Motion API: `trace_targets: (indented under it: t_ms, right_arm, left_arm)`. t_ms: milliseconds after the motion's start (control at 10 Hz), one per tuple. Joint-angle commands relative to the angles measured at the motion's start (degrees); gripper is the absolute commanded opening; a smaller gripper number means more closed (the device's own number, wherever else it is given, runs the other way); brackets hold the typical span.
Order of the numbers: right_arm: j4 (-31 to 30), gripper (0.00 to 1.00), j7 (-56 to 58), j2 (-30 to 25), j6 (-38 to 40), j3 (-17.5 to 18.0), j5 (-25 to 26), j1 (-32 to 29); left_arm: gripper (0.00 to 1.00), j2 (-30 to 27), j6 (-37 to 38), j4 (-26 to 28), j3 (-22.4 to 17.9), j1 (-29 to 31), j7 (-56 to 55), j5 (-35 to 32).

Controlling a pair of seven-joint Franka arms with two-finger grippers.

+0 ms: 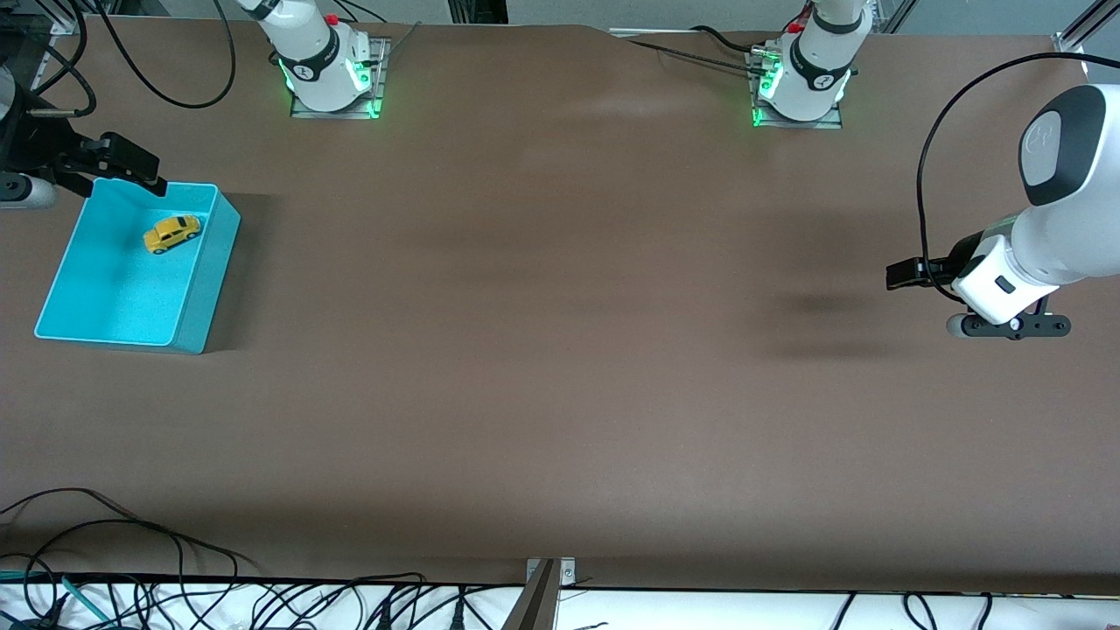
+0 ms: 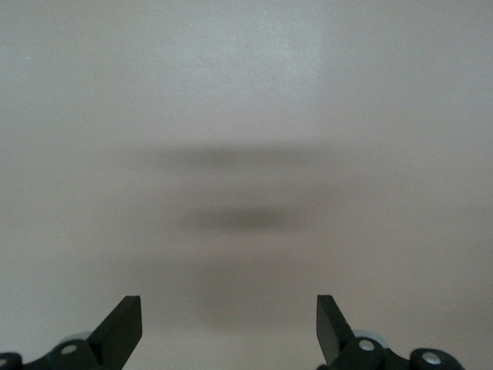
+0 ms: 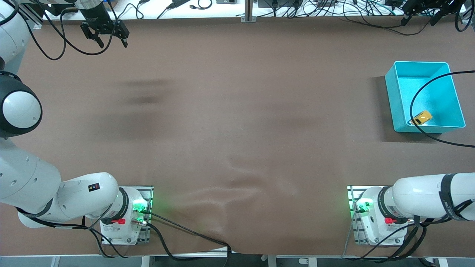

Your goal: Wind up and store yellow beetle car

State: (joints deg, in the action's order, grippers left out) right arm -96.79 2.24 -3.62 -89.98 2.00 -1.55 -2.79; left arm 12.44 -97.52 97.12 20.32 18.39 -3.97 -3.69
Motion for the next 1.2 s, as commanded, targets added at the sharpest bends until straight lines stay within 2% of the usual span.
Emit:
trace_targets:
  t_ms: [0,1097]
  right_arm:
    - [0.7,1.0,0.9,0.3,-0.2,-0.1,0.7,-0.1]
    - [0.7,1.0,0.7,0.3,-0.1,0.2,3.3,0.1]
  left_arm:
    - [1.0,-1.8,-0.3,1.5,-0.1,0.4,1.5,1.5]
    - [1.0,-1.8,-0.2,1.5,-0.1,0.4,1.6,1.5]
